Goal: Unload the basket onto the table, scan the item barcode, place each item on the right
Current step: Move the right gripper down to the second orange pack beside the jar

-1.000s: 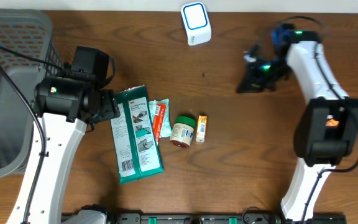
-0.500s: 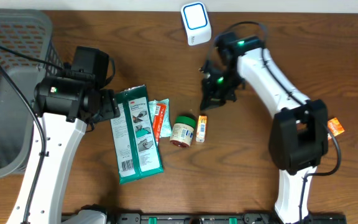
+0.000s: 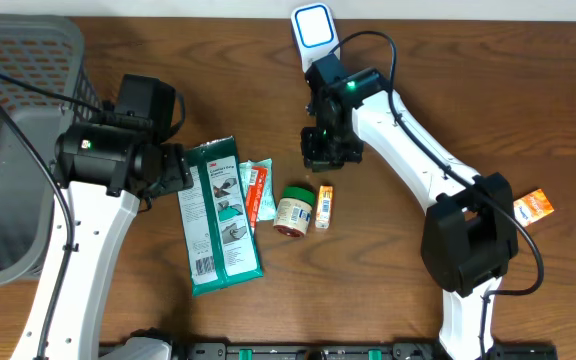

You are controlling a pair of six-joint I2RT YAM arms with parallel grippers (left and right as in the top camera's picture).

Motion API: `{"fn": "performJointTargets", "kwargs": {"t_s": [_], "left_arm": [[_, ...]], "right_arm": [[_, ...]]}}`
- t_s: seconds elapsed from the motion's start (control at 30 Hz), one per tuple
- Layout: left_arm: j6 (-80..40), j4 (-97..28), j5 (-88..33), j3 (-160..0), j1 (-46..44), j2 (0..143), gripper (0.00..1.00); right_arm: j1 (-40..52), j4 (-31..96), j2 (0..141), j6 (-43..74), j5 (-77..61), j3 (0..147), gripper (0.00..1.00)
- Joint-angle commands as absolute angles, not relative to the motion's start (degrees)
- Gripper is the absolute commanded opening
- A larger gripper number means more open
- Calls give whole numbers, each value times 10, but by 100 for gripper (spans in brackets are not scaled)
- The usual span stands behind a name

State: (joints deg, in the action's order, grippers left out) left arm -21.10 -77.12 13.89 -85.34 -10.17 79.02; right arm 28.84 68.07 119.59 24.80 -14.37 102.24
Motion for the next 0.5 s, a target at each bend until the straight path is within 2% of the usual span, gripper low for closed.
{"fn": "performJointTargets", "kwargs": {"t_s": [0.0, 0.47], "left_arm": [[-208, -773, 147, -855, -100, 790, 88], [-208, -773, 147, -855, -100, 790, 88]], "right_arm": [[302, 684, 1180, 287, -102, 1019, 1], [315, 660, 1180, 328, -79, 965, 1]]}}
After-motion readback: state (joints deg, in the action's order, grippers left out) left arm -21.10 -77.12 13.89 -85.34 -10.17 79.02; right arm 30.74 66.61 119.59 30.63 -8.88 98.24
